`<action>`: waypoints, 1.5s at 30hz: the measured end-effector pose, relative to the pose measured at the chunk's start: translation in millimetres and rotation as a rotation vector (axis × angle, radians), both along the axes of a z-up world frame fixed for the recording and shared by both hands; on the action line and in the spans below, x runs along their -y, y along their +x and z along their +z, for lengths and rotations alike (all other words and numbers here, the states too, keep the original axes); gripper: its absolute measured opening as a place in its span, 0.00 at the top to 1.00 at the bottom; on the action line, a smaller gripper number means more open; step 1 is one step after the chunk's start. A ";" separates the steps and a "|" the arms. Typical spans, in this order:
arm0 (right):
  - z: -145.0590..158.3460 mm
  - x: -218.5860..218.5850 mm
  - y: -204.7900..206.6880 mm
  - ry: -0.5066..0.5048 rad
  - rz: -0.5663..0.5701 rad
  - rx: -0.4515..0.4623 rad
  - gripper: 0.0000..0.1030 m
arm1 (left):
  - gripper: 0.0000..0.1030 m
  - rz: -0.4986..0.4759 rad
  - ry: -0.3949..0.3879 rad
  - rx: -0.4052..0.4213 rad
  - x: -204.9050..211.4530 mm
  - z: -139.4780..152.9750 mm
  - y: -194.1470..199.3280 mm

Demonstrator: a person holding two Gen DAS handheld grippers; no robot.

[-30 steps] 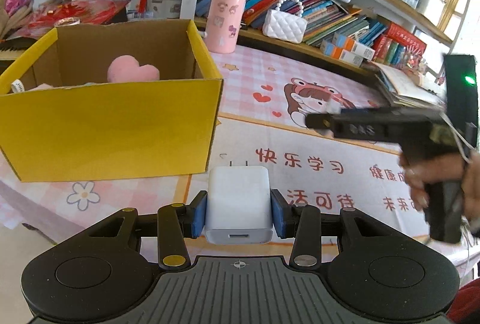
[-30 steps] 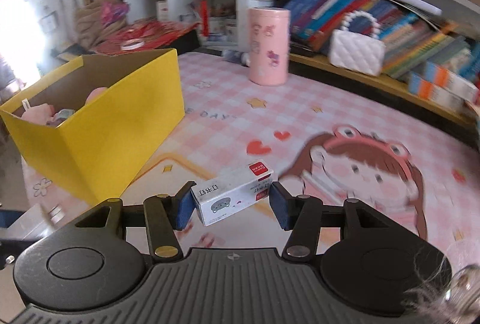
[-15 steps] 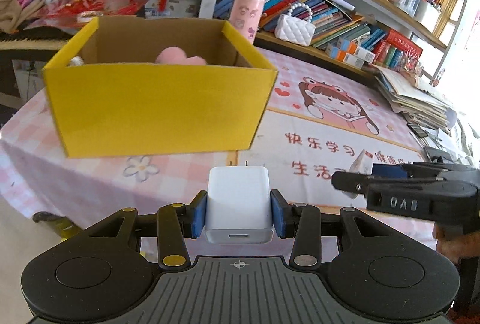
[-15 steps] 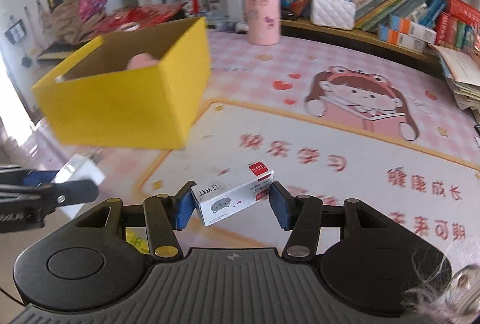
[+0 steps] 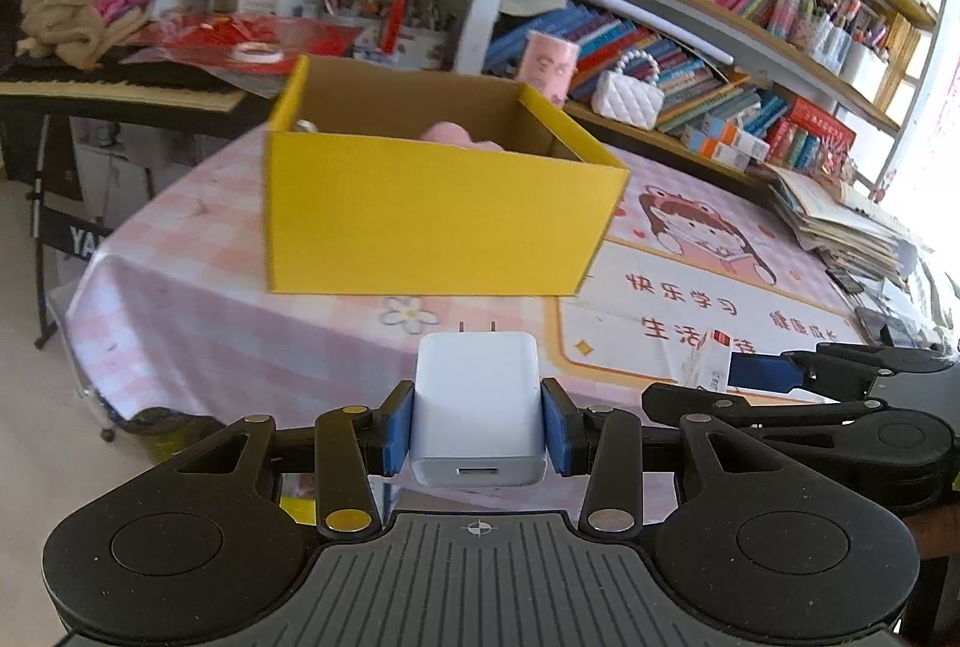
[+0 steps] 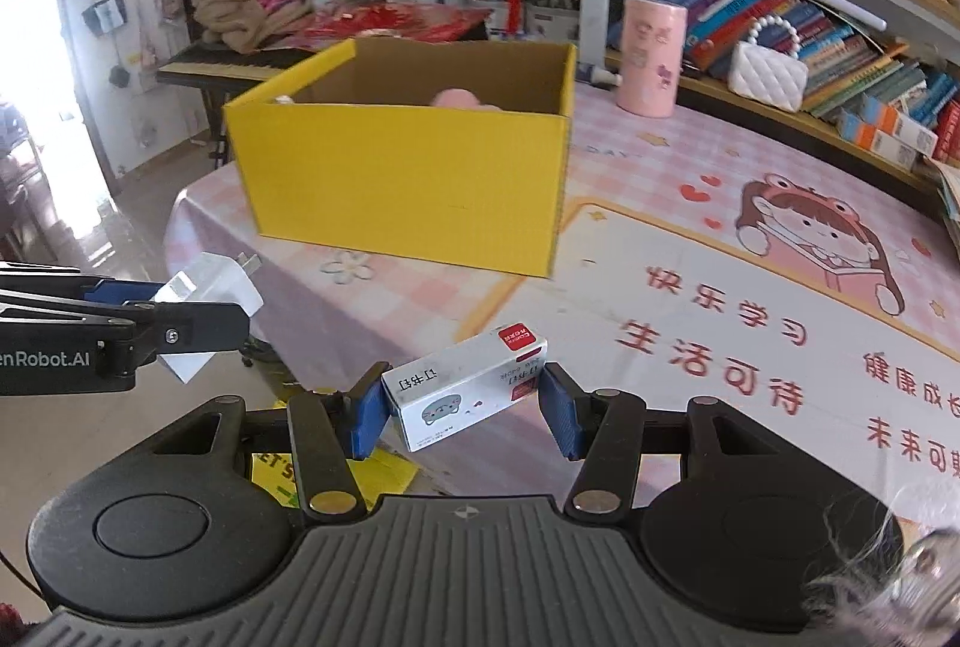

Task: Organize objects
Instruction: 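Carry the charger with the left tool while the right tool carries the small box into the yellow box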

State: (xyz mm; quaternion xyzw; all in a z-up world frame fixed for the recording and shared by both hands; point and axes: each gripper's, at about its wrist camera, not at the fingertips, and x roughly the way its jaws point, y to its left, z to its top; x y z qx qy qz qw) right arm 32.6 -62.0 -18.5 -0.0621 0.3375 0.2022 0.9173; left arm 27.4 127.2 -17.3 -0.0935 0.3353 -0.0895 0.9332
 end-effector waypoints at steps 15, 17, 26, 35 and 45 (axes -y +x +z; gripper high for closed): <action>14.6 -40.8 -20.1 -0.002 0.032 0.036 0.51 | 0.60 0.060 -0.009 0.041 -38.4 10.0 -28.1; 16.9 -43.0 -18.6 -0.007 0.033 0.039 0.51 | 0.60 0.060 -0.013 0.048 -40.1 11.8 -26.4; 43.2 -43.8 17.9 0.038 -0.008 0.089 0.51 | 0.60 0.069 -0.020 0.124 -42.6 35.1 6.9; 70.3 -36.8 80.3 0.087 -0.027 0.155 0.51 | 0.60 0.090 -0.004 0.220 -34.7 65.0 66.8; 56.9 -48.7 159.3 0.044 0.060 0.127 0.51 | 0.60 0.138 0.031 0.181 -20.6 54.5 148.1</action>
